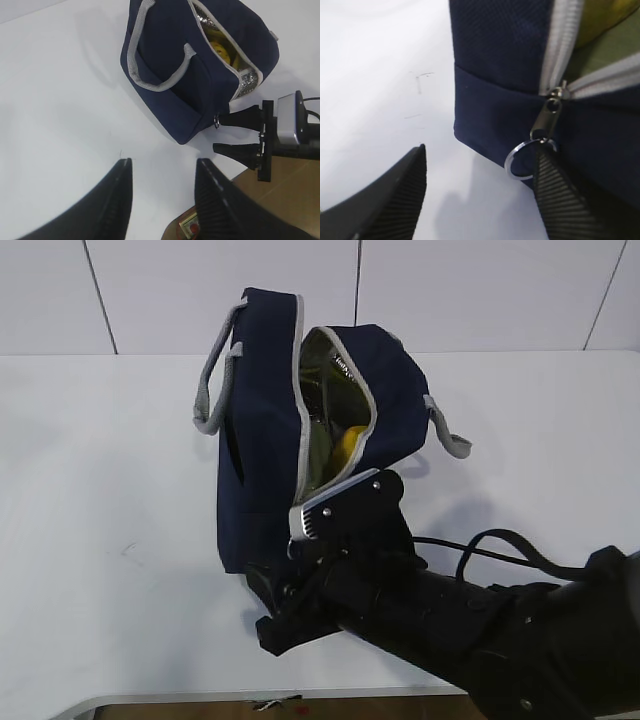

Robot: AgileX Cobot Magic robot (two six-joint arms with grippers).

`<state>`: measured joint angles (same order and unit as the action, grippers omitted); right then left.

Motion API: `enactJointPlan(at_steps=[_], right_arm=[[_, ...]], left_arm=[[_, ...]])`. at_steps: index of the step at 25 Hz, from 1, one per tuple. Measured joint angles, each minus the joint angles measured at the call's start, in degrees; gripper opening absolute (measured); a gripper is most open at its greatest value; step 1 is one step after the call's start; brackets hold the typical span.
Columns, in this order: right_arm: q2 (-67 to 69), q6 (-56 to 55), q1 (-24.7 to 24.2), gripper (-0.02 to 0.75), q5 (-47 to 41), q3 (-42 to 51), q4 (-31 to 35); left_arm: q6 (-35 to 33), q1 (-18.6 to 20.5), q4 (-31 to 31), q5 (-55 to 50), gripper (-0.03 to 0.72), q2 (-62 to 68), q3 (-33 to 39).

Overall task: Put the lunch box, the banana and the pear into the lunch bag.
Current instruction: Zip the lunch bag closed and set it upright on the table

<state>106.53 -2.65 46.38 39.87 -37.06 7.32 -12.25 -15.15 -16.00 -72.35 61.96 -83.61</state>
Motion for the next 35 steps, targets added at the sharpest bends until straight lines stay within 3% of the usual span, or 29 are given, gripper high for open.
enactJointPlan(at_steps=[19,35], right_arm=[[0.27,-0.33,0.0,0.534,-4.34,0.0,2.33],[3.19,-0.33,0.0,0.534,0.72,-0.44,2.86]], left_arm=[[0.13,0.0,0.0,0.0,0.31,0.0,0.0],[0.13,0.0,0.0,0.0,0.3,0.0,0.0]])
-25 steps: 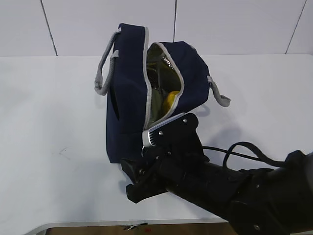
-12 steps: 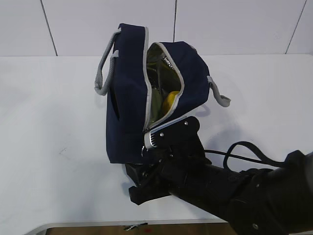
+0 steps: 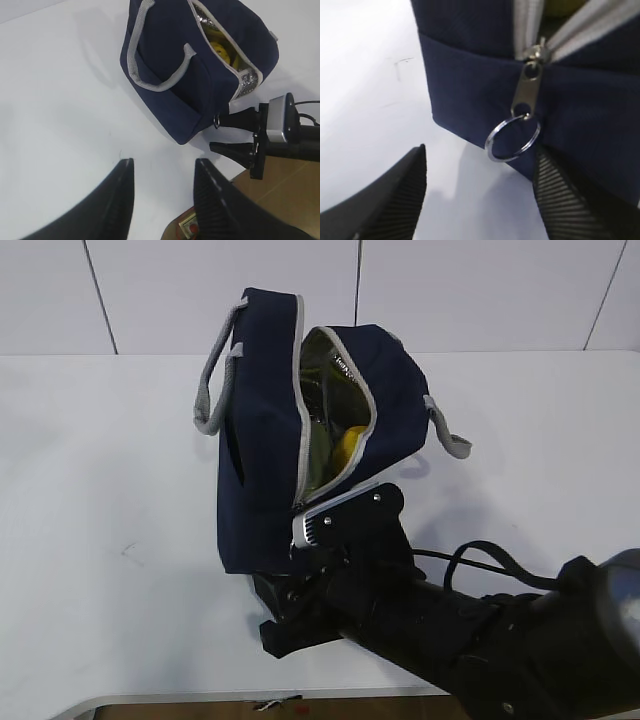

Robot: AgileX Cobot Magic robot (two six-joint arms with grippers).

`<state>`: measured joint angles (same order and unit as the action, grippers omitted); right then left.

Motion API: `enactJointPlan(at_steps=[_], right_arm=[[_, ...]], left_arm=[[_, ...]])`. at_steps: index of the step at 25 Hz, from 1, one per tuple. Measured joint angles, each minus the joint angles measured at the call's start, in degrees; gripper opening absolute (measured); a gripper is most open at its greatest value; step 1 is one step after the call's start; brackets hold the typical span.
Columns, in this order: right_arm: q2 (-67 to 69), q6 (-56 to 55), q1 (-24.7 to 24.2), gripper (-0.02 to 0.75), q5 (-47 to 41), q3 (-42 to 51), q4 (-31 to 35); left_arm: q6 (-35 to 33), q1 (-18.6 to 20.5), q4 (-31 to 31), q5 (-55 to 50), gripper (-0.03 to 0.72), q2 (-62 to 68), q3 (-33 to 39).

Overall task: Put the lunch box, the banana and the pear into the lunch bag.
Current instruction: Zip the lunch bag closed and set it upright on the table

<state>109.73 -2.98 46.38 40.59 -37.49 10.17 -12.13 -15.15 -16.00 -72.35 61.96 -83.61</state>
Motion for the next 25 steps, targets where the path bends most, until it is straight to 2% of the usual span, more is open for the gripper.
enactJointPlan(at_steps=[11,17,23,25], right_arm=[[0.0,0.0,0.0,0.534,1.03,0.0,-0.42],[0.0,-0.81,0.0,0.534,3.6,0.0,-5.63],[0.0,-0.91,0.0,0.534,3.87,0.0,-5.42],[0.09,-1.04,1.81,0.534,3.87,0.0,-4.1]], left_arm=[[0.0,0.0,0.0,0.0,0.298,0.0,0.0],[0.0,0.0,0.0,0.0,0.298,0.0,0.0],[0.0,0.0,0.0,0.0,0.298,0.0,0.0],[0.0,0.0,0.0,0.0,0.297,0.0,0.0]])
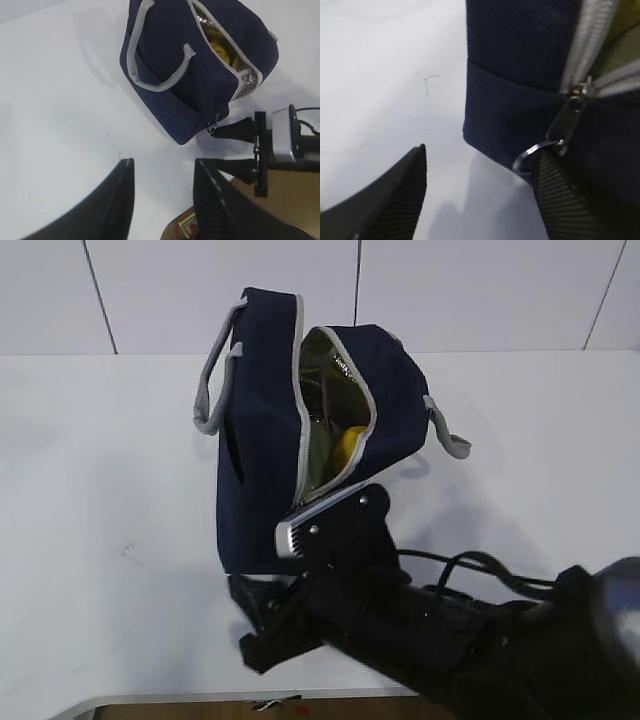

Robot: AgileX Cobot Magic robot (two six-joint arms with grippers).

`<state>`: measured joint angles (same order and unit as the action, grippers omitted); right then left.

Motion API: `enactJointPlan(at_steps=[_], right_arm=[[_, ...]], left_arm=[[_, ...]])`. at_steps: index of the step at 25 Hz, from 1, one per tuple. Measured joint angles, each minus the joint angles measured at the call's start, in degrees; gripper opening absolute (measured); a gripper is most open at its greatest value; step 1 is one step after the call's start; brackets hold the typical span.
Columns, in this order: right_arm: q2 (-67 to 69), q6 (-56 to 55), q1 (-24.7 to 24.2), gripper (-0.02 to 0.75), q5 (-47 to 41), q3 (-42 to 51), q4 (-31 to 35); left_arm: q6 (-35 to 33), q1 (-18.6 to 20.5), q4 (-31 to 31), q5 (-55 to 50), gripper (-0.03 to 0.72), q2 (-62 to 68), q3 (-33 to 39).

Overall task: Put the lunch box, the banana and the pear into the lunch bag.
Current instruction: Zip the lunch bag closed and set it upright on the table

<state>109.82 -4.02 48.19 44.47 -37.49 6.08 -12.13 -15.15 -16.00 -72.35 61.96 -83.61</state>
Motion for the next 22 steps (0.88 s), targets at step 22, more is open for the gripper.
enactJointPlan(at_steps=[22], right_arm=[[-2.54,7.94,2.36,0.534,-5.12,0.0,12.99]], left_arm=[[0.0,0.0,0.0,0.0,0.297,-0.08,0.0]])
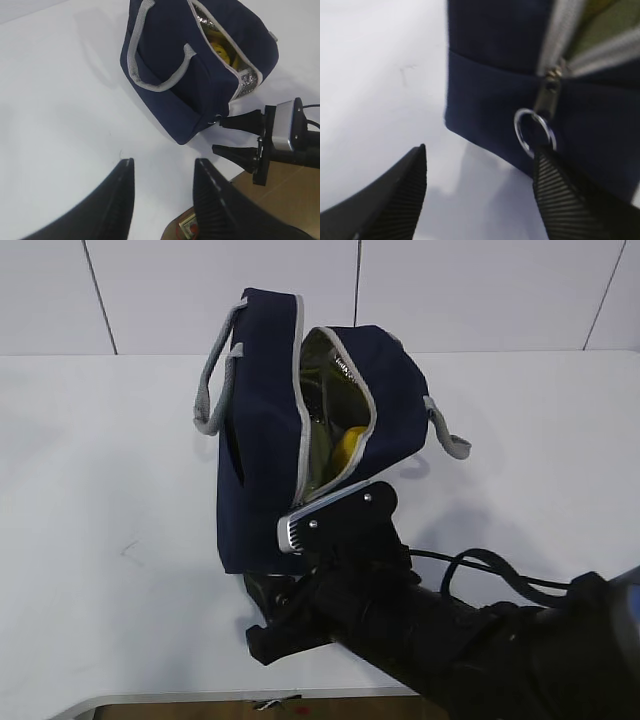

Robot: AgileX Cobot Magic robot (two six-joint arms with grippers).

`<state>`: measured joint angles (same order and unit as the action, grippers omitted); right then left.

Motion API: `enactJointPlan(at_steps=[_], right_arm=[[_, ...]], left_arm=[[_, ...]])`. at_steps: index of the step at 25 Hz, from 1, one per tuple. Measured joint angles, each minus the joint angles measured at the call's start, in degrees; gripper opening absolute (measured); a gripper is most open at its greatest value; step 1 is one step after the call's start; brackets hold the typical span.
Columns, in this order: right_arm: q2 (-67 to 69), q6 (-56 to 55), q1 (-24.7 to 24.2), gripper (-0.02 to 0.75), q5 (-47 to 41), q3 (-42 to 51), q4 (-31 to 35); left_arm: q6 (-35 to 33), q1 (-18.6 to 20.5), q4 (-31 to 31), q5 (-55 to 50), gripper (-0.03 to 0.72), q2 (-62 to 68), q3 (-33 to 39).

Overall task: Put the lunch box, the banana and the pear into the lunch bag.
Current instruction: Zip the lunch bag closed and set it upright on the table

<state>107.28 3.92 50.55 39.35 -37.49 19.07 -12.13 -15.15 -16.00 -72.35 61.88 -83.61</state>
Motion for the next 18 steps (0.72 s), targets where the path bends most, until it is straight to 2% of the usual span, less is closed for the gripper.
enactJointPlan(at_steps=[4,18], right_arm=[[-0.09,2.93,0.0,0.534,-2.09,0.0,4.92],[-0.09,6.52,0.0,0.534,0.27,0.33,8.91]], left_arm=[[0.0,0.0,0.0,0.0,0.297,0.0,0.0],[0.0,0.0,0.0,0.0,0.297,0.0,0.0]])
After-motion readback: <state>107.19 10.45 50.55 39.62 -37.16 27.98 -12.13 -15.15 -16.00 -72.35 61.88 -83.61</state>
